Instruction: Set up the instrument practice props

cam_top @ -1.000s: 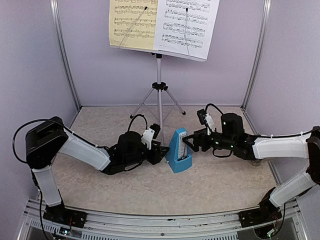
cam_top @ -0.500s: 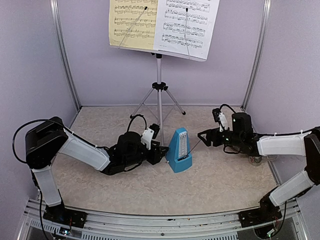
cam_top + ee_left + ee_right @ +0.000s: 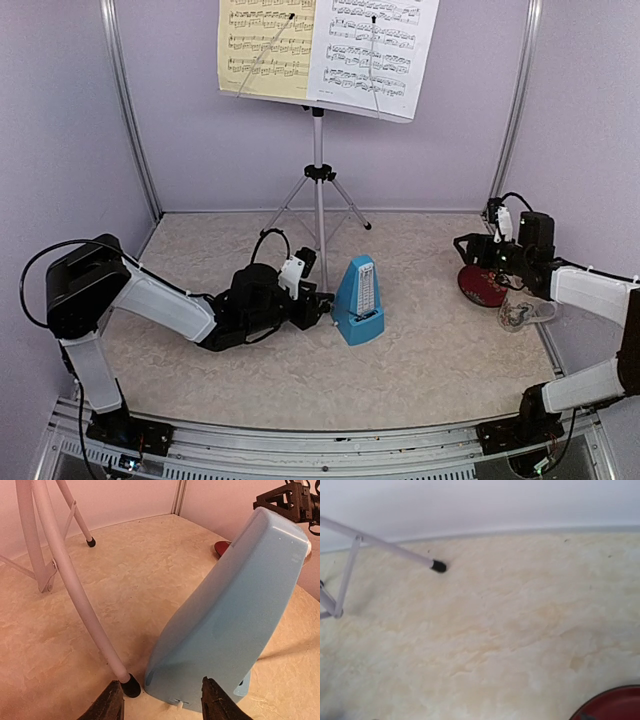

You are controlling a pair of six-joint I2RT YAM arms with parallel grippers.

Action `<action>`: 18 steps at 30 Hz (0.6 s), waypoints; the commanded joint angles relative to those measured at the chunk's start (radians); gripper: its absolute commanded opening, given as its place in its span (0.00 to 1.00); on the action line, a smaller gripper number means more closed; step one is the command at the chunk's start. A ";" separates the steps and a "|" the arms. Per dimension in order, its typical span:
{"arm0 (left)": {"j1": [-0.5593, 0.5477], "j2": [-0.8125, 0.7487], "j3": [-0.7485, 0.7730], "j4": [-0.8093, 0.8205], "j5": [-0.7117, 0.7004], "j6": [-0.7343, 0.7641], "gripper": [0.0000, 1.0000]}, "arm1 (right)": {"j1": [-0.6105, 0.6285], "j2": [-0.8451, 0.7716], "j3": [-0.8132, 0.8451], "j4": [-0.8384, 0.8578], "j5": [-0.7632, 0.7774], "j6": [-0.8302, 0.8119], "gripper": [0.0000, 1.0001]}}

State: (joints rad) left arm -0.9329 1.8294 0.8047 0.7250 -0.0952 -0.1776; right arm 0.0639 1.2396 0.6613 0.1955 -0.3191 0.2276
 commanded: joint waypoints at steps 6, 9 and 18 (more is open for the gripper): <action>0.037 -0.079 -0.058 0.030 -0.015 -0.005 0.52 | -0.015 -0.031 0.025 -0.009 -0.107 0.020 0.84; 0.049 -0.094 -0.072 0.040 -0.014 -0.017 0.52 | -0.015 -0.028 0.022 -0.005 -0.123 0.022 0.84; 0.114 -0.153 -0.099 0.041 0.006 -0.025 0.52 | -0.015 -0.015 0.020 0.016 -0.187 0.027 0.85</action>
State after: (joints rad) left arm -0.8505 1.7290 0.7223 0.7334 -0.0975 -0.1947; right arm 0.0528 1.2209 0.6670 0.1848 -0.4534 0.2478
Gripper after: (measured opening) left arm 0.524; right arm 0.846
